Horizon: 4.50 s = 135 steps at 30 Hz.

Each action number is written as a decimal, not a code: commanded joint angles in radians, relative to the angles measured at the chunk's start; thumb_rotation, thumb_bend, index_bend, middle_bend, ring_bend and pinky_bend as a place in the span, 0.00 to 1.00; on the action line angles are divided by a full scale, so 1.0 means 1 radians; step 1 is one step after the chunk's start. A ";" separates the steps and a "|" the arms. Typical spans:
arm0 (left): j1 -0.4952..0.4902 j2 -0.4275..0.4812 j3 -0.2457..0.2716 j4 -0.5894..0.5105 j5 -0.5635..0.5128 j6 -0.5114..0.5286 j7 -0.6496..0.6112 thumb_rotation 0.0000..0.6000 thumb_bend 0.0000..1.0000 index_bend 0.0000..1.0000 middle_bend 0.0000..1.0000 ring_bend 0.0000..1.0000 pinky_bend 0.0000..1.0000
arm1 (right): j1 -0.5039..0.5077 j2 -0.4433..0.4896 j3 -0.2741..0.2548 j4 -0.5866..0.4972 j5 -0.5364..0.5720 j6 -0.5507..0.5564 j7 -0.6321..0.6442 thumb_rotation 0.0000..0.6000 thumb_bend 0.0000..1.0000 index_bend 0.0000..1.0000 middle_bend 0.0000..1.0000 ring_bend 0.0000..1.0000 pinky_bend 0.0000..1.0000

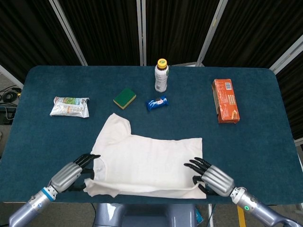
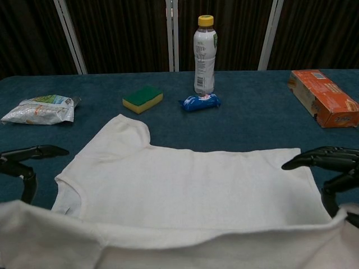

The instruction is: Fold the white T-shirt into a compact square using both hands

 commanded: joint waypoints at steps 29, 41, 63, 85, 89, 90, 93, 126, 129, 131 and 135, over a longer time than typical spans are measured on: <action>-0.199 -0.085 -0.290 0.033 -0.413 -0.332 0.229 1.00 0.58 0.72 0.00 0.00 0.00 | 0.145 -0.156 0.254 0.110 0.384 -0.342 -0.037 1.00 0.49 0.74 0.07 0.00 0.00; -0.230 -0.116 -0.313 0.093 -0.435 -0.366 0.246 1.00 0.58 0.72 0.00 0.00 0.00 | 0.168 -0.199 0.273 0.204 0.404 -0.373 -0.004 1.00 0.49 0.74 0.07 0.00 0.00; -0.266 -0.184 -0.333 0.164 -0.464 -0.410 0.247 1.00 0.58 0.72 0.00 0.00 0.00 | 0.198 -0.256 0.269 0.340 0.403 -0.413 0.059 1.00 0.49 0.72 0.07 0.00 0.00; -0.277 -0.210 -0.340 0.215 -0.482 -0.420 0.249 1.00 0.58 0.72 0.00 0.00 0.00 | 0.150 -0.146 0.222 0.234 0.342 -0.300 0.117 1.00 0.47 0.00 0.00 0.00 0.00; -0.281 -0.215 -0.344 0.233 -0.492 -0.433 0.242 1.00 0.58 0.72 0.00 0.00 0.00 | 0.086 -0.056 0.193 0.141 0.320 -0.201 0.131 1.00 0.43 0.00 0.00 0.00 0.00; -0.283 -0.217 -0.345 0.237 -0.493 -0.435 0.241 1.00 0.58 0.72 0.00 0.00 0.00 | 0.076 -0.042 0.188 0.127 0.316 -0.185 0.134 1.00 0.43 0.00 0.00 0.00 0.00; -0.287 -0.226 -0.348 0.250 -0.498 -0.441 0.239 1.00 0.58 0.72 0.00 0.00 0.00 | 0.038 -0.002 0.179 0.087 0.313 -0.133 0.141 1.00 0.43 0.00 0.00 0.00 0.00; -0.252 -0.351 -0.359 0.492 -0.472 -0.396 0.058 1.00 0.58 0.57 0.00 0.00 0.00 | -0.165 0.095 0.193 -0.065 0.336 0.044 -0.004 1.00 0.37 0.02 0.00 0.00 0.00; -0.257 -0.354 -0.356 0.496 -0.473 -0.419 0.053 1.00 0.34 0.12 0.00 0.00 0.00 | -0.167 0.096 0.196 -0.067 0.332 0.043 -0.007 1.00 0.37 0.02 0.00 0.00 0.00; -0.258 -0.352 -0.359 0.489 -0.479 -0.427 0.056 1.00 0.15 0.00 0.00 0.00 0.00 | -0.170 0.097 0.197 -0.070 0.329 0.043 -0.008 1.00 0.37 0.02 0.00 0.00 0.00; -0.249 -0.349 -0.369 0.478 -0.474 -0.393 0.055 1.00 0.05 0.00 0.00 0.00 0.00 | -0.174 0.100 0.199 -0.073 0.322 0.045 -0.010 1.00 0.37 0.02 0.00 0.00 0.00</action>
